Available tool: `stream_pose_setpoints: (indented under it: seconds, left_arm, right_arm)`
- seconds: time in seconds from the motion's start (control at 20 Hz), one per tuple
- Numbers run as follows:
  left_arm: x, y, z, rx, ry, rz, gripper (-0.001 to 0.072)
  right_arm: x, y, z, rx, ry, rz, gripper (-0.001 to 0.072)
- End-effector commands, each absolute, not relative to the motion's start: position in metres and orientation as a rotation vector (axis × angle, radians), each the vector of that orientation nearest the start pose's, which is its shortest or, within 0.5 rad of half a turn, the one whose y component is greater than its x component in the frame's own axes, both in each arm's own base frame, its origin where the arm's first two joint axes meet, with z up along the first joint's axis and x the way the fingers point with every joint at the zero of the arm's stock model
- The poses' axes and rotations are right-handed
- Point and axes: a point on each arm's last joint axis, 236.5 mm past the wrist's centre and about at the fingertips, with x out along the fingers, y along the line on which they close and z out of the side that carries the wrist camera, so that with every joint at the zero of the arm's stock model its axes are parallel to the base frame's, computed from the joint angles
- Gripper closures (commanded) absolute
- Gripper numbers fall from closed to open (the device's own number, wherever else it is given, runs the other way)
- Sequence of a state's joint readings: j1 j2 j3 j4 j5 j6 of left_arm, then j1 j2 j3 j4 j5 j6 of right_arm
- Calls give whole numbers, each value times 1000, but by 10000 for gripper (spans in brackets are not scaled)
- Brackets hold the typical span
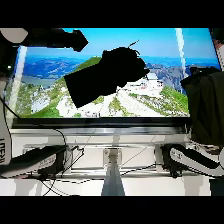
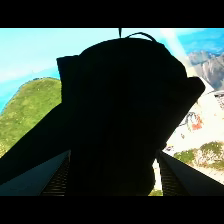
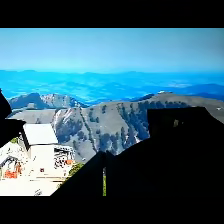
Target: Fold the clothes and pants, and hang the long-sleeved shirts on hangers.
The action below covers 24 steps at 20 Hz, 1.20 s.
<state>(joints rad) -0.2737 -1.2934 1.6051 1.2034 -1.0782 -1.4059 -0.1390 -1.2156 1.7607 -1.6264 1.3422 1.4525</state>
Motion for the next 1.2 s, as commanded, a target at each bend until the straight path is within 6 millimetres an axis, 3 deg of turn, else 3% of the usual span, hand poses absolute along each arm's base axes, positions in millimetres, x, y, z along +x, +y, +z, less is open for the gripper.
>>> stream_pose_setpoints:
  seconds: [0.0,0.7,0.8,0.85,0.95,1.05,1.15]
  left_arm:
    - [434,-199,207,-32,751,-561,138]
    - [434,-200,207,-37,753,-561,138]
    - [425,-208,207,-155,806,-565,138]
    - [424,-212,208,-187,815,-570,137]
    - [422,-215,209,-198,816,-581,137]
    - [429,-210,211,-194,790,-561,137]
    - [435,-194,209,-168,785,-517,137]
  right_arm:
    - [416,-71,252,-89,806,-130,690]
    - [417,-65,252,-63,805,-114,690]
    - [428,-41,256,41,759,-43,690]
    - [432,-20,257,85,749,43,689]
    - [427,42,248,59,780,319,689]
    - [413,106,228,0,824,568,689]
    - [391,160,189,-122,914,732,689]
